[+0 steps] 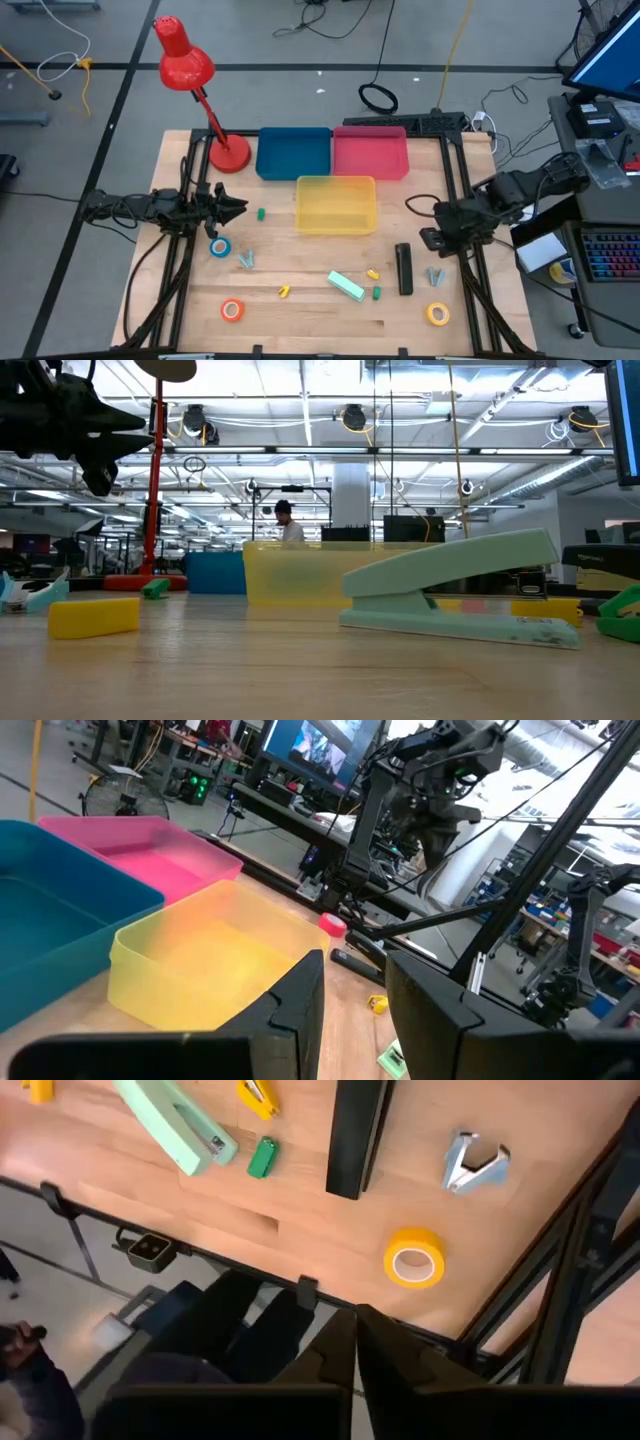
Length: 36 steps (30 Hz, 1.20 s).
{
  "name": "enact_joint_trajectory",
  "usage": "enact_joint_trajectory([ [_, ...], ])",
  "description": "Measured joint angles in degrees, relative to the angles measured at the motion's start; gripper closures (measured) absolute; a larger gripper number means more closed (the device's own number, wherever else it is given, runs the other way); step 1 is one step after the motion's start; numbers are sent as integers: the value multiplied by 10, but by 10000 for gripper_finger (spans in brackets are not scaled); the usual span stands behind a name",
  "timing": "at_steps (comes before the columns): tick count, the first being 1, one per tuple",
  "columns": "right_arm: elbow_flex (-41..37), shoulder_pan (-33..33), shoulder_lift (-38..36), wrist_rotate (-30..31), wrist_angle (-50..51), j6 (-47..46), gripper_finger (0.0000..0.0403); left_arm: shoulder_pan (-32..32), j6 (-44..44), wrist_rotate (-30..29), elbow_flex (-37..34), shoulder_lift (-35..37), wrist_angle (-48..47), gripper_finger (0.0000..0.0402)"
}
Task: Pick and place Stapler, Stapler remover, tape
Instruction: Put the black large stapler into the blue bin
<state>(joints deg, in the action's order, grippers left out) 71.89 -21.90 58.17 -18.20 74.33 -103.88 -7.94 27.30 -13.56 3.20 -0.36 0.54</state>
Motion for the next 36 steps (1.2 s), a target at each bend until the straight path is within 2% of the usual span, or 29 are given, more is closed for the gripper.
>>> enact_joint_trajectory([
  [4,-8,-9,0,0,-10,-6,382,0,-2,0,0,0,0,291],
  [12,-65,-11,0,0,-33,103,387,0,-6,0,0,0,0,291],
  [19,-134,-6,-2,-64,-109,59,390,0,-1,-1,0,0,0,291],
  [27,-141,-30,-2,17,-115,15,400,0,-1,-16,0,0,0,291],
  [36,-141,-37,-2,29,-112,-6,397,0,-3,-16,0,0,0,291],
])
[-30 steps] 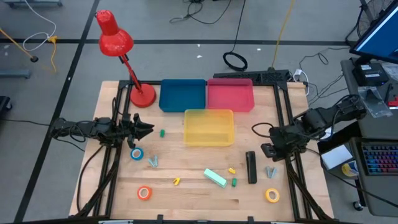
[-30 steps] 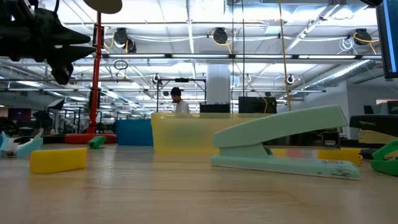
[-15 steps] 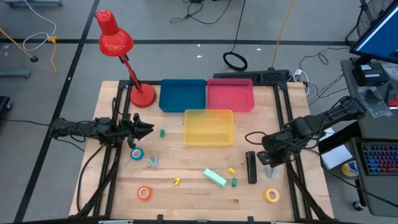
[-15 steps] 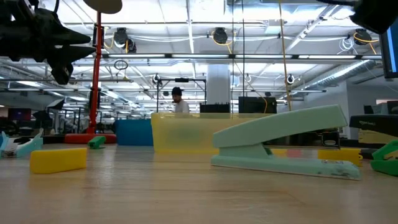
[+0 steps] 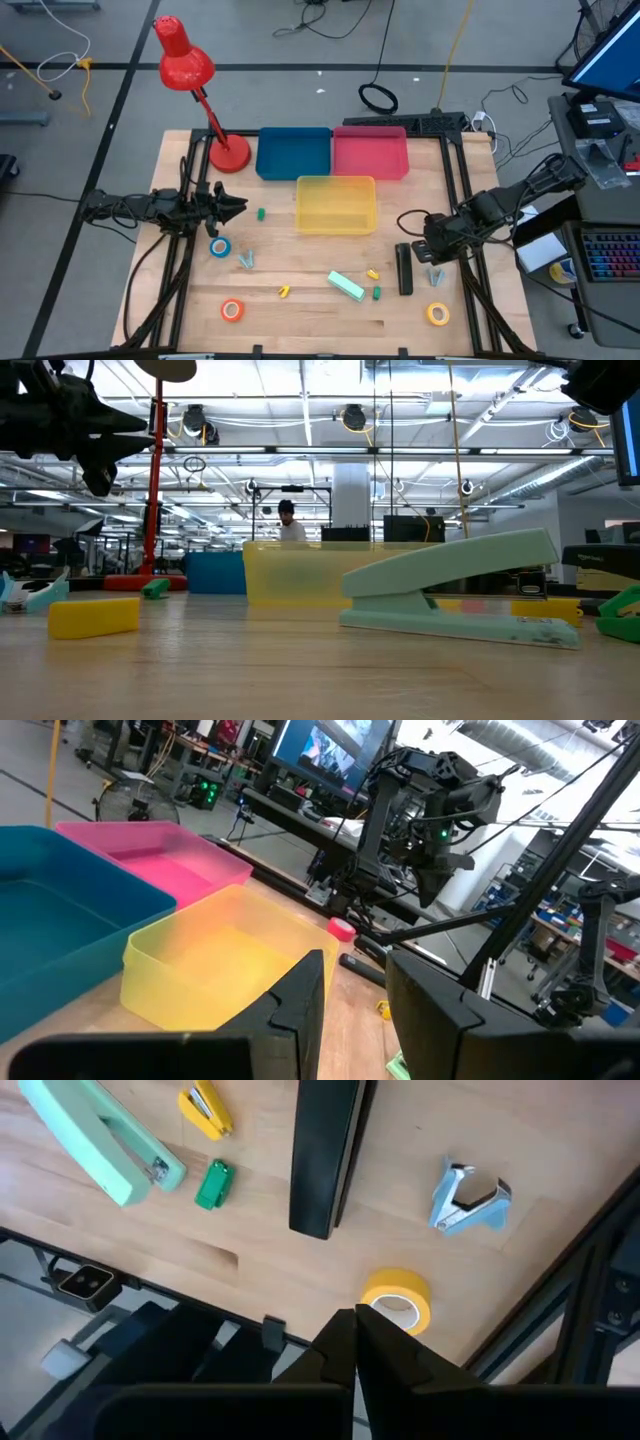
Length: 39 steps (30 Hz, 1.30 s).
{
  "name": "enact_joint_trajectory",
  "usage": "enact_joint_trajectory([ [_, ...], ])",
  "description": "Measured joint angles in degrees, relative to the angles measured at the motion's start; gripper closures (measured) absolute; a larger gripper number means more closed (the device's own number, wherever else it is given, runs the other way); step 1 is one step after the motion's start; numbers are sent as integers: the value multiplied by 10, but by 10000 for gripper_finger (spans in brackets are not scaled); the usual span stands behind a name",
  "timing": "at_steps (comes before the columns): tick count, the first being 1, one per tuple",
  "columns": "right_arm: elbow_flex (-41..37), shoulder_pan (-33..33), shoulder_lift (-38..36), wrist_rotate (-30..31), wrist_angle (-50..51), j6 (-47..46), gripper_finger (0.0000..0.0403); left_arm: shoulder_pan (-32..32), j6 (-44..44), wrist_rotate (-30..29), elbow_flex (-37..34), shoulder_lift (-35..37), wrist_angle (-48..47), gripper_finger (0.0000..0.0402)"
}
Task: Pick and place Stapler, Stapler remover, tape
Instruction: Put the black large stapler into the blue bin
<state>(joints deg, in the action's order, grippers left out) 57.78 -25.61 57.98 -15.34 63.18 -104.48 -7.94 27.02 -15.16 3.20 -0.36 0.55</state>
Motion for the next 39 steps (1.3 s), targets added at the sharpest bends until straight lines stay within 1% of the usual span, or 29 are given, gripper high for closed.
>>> enact_joint_trajectory([
  [3,0,0,0,20,0,1,385,0,-1,0,0,0,0,291],
  [7,0,0,0,21,0,2,362,0,-1,0,0,0,0,291],
  [13,-22,0,0,18,-14,3,310,0,-1,0,0,0,0,291],
  [17,-57,0,0,16,-76,3,267,0,0,0,0,0,0,291],
  [23,-122,0,0,16,-219,2,201,0,0,0,0,0,0,291],
  [26,-153,0,0,11,-278,2,177,0,0,-2,0,0,0,291],
  [29,-181,0,0,-13,-308,-17,164,0,1,-8,0,0,0,291],
  [34,-216,0,-5,-44,-316,-53,161,0,1,-16,0,0,1,291],
  [39,-229,0,-12,-45,-324,-78,167,0,1,-16,0,0,1,291],
])
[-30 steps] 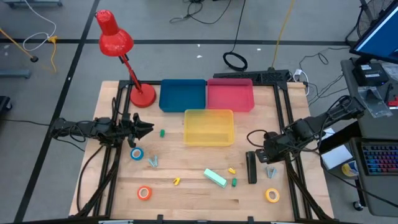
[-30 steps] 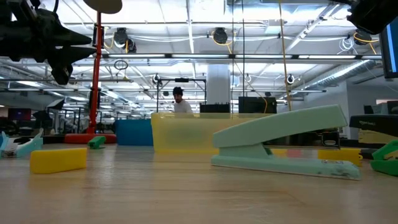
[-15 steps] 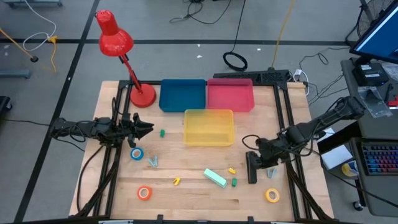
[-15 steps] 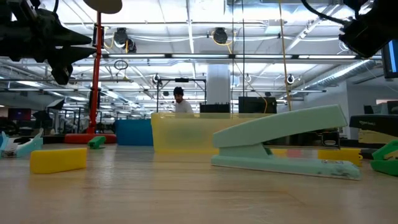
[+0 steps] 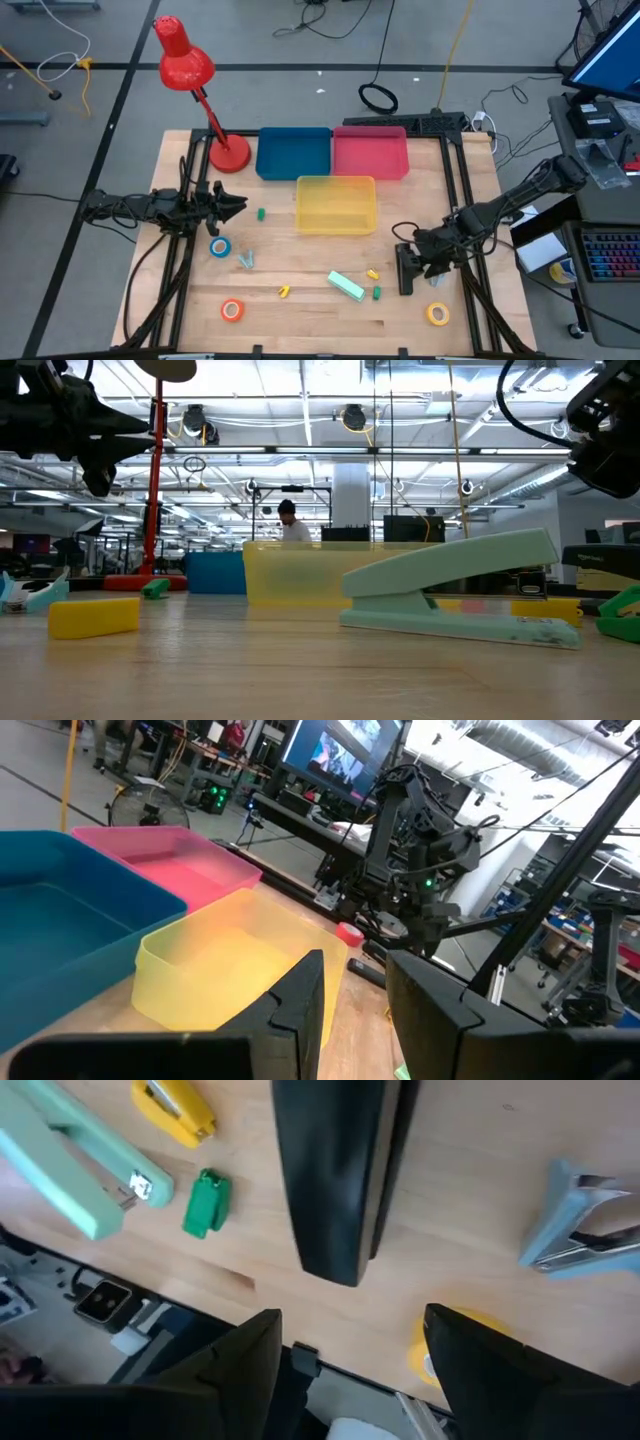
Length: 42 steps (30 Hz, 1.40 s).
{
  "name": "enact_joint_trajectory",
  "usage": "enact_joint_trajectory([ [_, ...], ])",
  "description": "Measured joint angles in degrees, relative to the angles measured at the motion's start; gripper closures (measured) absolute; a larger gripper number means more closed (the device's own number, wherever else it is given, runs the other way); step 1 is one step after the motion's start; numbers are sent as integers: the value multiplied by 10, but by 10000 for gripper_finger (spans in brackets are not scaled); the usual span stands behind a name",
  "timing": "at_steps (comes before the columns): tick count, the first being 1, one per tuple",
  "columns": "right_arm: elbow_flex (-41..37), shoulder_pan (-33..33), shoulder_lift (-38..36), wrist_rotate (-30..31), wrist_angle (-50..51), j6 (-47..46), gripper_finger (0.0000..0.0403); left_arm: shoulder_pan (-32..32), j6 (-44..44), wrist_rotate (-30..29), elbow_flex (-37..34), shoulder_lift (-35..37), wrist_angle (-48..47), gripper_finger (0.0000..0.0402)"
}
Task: Pick and place Stapler, Stapler remover, tape
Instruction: Put the black large stapler into the blue bin
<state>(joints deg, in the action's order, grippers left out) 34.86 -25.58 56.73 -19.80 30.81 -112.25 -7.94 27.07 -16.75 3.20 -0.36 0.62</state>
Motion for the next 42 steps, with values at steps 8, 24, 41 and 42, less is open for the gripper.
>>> enact_joint_trajectory([
  [8,-1,0,-1,3,-58,31,166,0,-1,0,0,0,0,291],
  [24,48,-52,27,150,12,-28,168,0,-11,-3,0,0,-1,291],
  [41,173,-83,214,198,123,-70,169,0,-11,-36,0,0,0,291],
  [42,173,-83,219,198,127,-70,170,0,-11,-40,0,0,0,291],
])
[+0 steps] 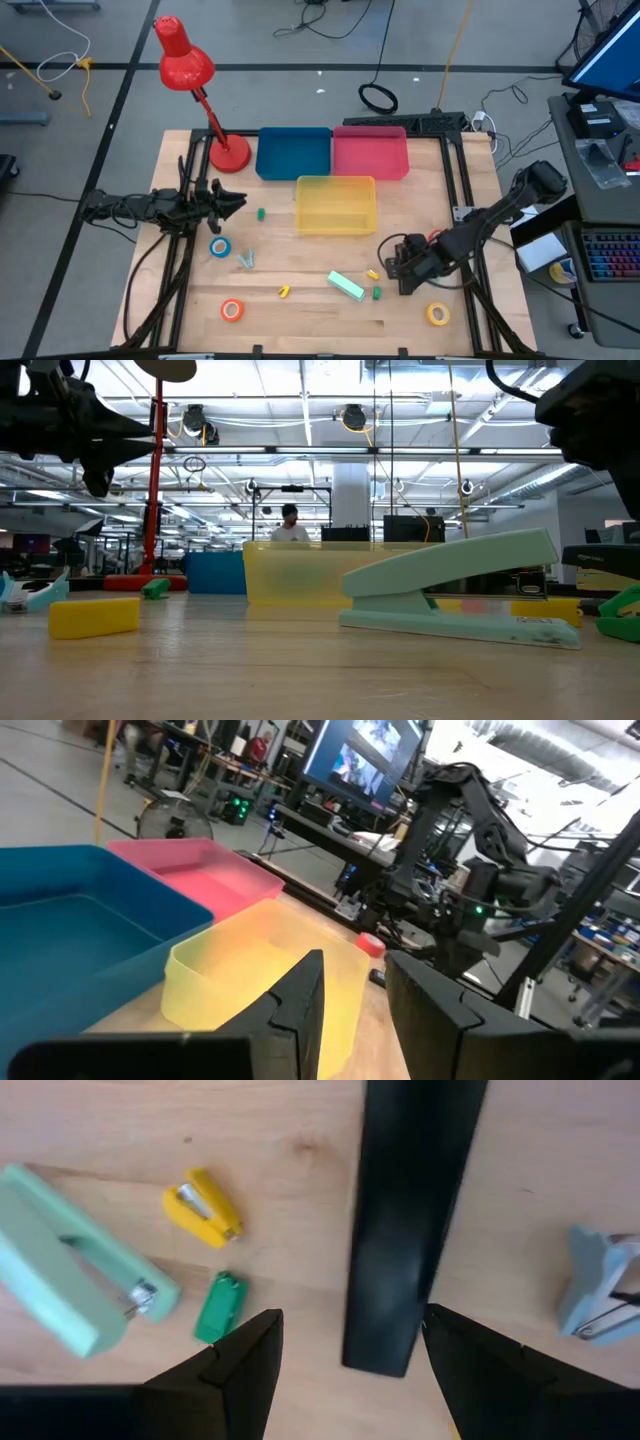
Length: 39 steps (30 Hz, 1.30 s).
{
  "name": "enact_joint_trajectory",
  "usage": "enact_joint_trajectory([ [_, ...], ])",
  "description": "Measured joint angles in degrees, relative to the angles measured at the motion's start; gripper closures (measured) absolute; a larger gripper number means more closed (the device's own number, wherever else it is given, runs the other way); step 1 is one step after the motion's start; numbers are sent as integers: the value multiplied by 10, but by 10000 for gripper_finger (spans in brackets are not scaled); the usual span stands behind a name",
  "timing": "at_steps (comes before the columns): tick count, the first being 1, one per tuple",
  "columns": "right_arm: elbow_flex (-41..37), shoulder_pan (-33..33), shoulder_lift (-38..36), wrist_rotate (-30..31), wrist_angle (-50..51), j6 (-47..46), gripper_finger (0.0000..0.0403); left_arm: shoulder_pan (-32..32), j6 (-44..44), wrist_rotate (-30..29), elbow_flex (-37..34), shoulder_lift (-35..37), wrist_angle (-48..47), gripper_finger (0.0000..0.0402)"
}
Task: Pick and place Stapler, Stapler remover, tape
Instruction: Put the black large stapler into the blue bin
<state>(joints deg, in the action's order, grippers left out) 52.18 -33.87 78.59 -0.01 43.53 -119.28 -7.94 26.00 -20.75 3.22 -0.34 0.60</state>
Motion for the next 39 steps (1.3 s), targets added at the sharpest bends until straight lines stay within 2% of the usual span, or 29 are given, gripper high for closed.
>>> enact_joint_trajectory([
  [15,0,0,20,0,37,-2,171,0,0,-4,0,0,0,291],
  [26,0,-14,96,-18,5,0,171,0,0,-4,0,0,3,291],
  [33,-22,-19,98,-15,-15,2,168,0,-2,-4,0,0,6,291],
  [39,-62,-20,94,-17,-93,36,171,0,1,-4,0,0,6,291],
])
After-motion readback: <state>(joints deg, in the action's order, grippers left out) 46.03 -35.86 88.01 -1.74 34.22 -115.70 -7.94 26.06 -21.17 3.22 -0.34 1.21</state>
